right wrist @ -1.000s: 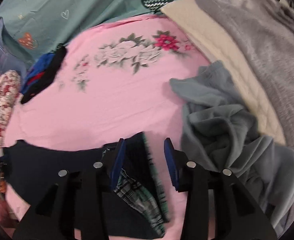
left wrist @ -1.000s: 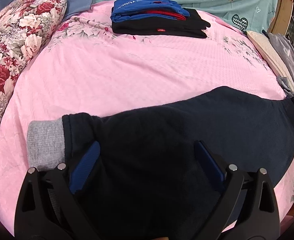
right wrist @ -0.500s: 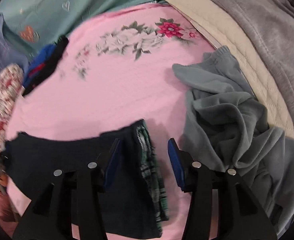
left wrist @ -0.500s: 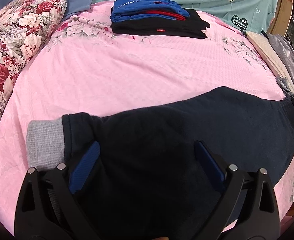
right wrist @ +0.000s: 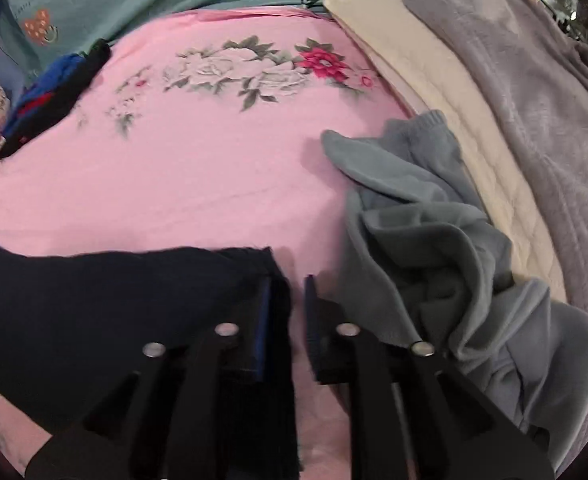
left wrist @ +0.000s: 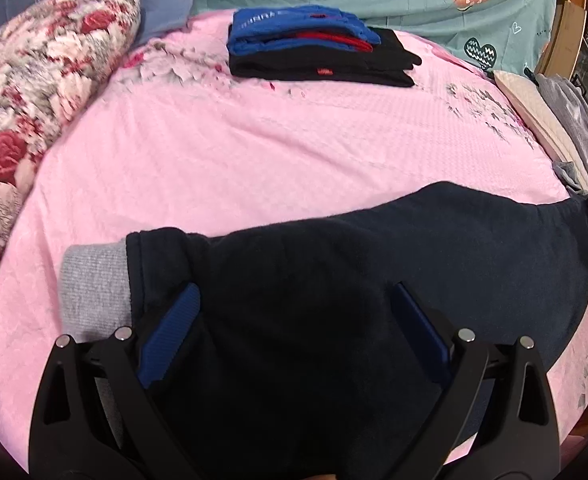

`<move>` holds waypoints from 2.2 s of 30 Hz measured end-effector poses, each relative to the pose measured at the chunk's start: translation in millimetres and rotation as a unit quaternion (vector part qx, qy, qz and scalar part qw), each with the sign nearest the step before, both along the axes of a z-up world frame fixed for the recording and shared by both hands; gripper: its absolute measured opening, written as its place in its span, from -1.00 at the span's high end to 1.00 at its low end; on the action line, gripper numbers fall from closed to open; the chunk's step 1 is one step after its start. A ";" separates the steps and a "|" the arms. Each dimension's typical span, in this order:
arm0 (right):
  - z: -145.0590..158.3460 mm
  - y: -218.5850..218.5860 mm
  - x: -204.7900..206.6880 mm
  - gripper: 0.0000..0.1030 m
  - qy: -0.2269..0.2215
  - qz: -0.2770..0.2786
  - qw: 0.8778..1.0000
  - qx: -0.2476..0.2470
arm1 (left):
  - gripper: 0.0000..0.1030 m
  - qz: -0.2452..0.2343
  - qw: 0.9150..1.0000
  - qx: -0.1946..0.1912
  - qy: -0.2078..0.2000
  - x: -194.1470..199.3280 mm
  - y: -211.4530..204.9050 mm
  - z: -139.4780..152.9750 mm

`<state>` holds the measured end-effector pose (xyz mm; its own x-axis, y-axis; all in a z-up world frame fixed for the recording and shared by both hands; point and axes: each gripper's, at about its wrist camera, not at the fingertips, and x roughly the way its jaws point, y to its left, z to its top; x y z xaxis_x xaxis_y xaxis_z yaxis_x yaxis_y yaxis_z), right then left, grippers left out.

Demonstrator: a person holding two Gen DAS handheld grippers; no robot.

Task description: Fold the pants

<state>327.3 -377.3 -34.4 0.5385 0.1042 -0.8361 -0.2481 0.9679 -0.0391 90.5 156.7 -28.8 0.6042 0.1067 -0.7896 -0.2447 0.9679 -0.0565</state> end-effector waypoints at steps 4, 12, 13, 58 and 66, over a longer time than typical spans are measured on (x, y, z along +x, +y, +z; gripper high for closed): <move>49.6 17.3 -34.5 0.19 -0.055 -0.006 0.997 0.054 | -0.90 -0.046 0.998 0.008 -0.041 -8.0 -40.6 28.0; 32.4 155.6 -125.6 0.05 -0.032 0.250 0.964 0.091 | -0.90 -0.151 0.989 -0.007 0.003 6.3 -123.6 4.3; 22.2 169.2 -135.9 0.05 -0.035 0.281 0.957 0.057 | -0.90 -0.142 0.990 0.000 0.018 7.0 -121.5 -1.7; 4.0 174.2 -60.6 0.03 0.048 0.252 0.957 0.137 | -0.92 -0.112 0.991 -0.007 0.067 83.7 -139.5 -12.4; 7.6 19.9 -40.7 0.09 0.030 0.021 0.980 0.196 | -0.92 -0.105 0.993 -0.019 0.050 78.9 -156.9 0.3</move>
